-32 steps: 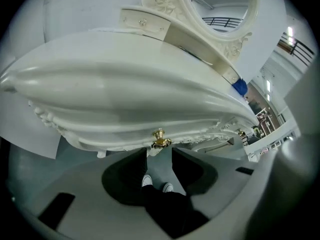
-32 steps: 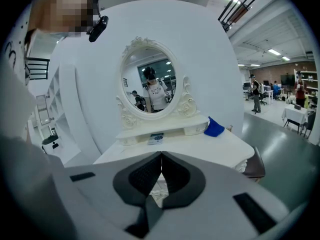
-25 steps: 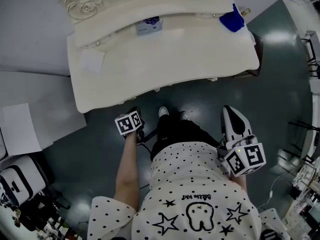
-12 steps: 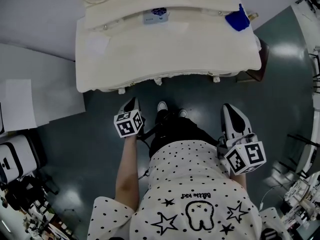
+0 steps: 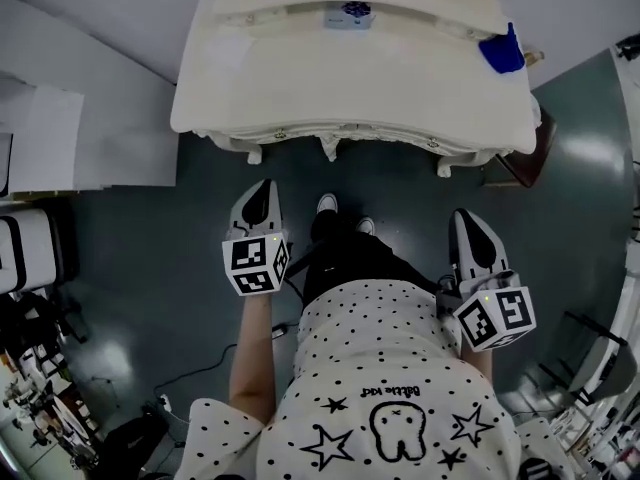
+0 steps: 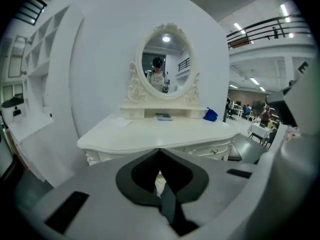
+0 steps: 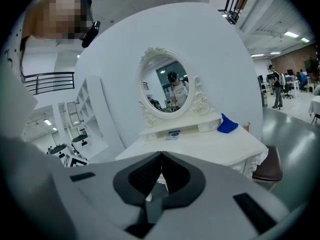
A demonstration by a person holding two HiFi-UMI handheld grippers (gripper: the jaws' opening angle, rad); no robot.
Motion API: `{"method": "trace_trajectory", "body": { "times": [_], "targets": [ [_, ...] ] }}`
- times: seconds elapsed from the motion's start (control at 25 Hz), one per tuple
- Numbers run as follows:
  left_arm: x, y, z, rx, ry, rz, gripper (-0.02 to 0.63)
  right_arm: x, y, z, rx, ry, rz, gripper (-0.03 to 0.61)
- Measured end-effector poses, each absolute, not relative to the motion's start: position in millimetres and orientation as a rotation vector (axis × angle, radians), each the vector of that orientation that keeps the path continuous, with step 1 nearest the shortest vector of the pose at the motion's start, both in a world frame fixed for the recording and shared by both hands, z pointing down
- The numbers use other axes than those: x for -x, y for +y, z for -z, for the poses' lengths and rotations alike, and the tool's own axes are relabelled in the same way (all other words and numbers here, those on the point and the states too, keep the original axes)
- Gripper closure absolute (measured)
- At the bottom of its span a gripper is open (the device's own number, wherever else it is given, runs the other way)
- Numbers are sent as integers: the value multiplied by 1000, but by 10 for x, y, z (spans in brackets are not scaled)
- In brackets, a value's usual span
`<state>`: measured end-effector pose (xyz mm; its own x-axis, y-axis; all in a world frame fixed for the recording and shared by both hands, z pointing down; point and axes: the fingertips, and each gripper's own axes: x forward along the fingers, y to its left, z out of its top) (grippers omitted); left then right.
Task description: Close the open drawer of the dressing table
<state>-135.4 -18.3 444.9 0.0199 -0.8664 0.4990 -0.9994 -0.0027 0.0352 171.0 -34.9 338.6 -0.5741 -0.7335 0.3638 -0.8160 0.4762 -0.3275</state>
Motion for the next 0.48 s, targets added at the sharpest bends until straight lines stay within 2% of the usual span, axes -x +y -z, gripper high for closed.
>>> {"method": "trace_trajectory", "body": {
  "times": [0.28, 0.48],
  "targets": [
    [1416, 42, -3612, -1970, -2114, -290, 603, -1580, -380, -3373, -1295, -2619, -652, 569],
    [1112, 170, -3025, -2060, -2152, -99, 603, -1578, -395, -3306, -1287, -2657, -616, 569]
  ]
}}
